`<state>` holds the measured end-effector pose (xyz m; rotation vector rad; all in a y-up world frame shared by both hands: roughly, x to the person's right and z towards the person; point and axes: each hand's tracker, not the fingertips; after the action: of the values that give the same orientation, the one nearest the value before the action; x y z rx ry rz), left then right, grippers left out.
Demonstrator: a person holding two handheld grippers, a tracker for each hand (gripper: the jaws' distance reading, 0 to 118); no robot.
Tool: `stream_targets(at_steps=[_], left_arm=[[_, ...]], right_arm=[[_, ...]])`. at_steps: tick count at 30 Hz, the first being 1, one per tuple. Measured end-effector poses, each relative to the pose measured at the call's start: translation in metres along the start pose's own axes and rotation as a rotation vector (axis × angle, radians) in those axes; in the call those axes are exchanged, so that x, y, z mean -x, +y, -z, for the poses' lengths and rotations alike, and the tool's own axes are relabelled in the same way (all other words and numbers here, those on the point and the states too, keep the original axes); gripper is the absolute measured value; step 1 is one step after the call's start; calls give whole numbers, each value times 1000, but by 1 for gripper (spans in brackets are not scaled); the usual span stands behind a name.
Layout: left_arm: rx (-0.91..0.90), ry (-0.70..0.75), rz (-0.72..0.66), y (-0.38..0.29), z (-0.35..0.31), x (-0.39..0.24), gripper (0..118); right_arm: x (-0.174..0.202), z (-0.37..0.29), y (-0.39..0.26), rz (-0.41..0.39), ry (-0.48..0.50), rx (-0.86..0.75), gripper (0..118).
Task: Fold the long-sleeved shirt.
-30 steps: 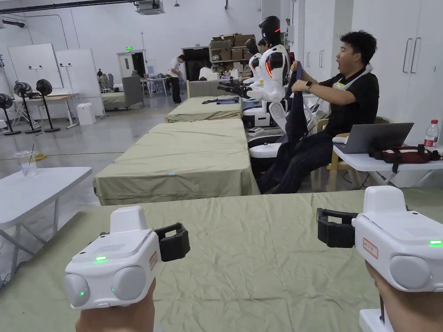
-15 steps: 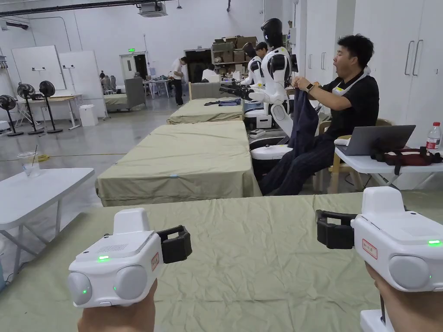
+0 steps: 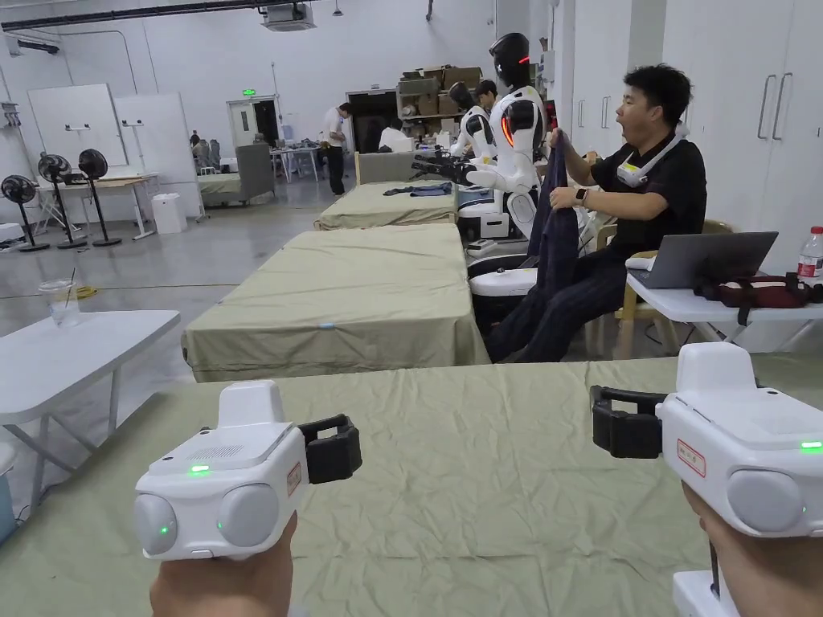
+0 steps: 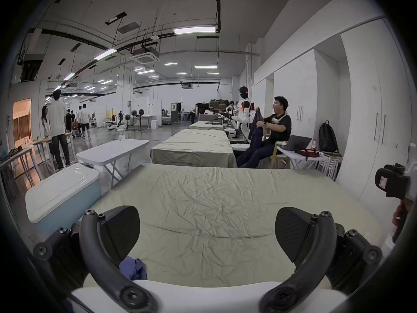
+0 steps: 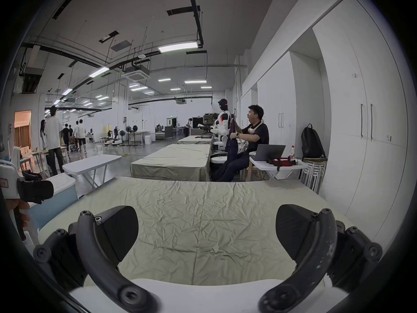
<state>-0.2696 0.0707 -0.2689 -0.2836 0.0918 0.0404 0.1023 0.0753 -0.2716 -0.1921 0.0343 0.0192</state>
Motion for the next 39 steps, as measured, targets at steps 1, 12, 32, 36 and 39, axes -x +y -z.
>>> stream_targets(at_steps=[1, 12, 32, 36, 39], left_arm=[[0, 0, 0, 0, 0, 0, 118], [5, 5, 1, -4, 1, 1, 118], [16, 2, -6, -7, 2, 1, 118], [15, 12, 11, -7, 2, 0, 118], [16, 10, 12, -7, 2, 0, 118]], right_arm=[[0, 0, 0, 1, 0, -1, 118], [0, 2, -3, 2, -3, 10, 118], [2, 3, -5, 6, 6, 13, 118], [2, 3, -5, 8, 6, 12, 118], [2, 3, -6, 8, 4, 13, 118]])
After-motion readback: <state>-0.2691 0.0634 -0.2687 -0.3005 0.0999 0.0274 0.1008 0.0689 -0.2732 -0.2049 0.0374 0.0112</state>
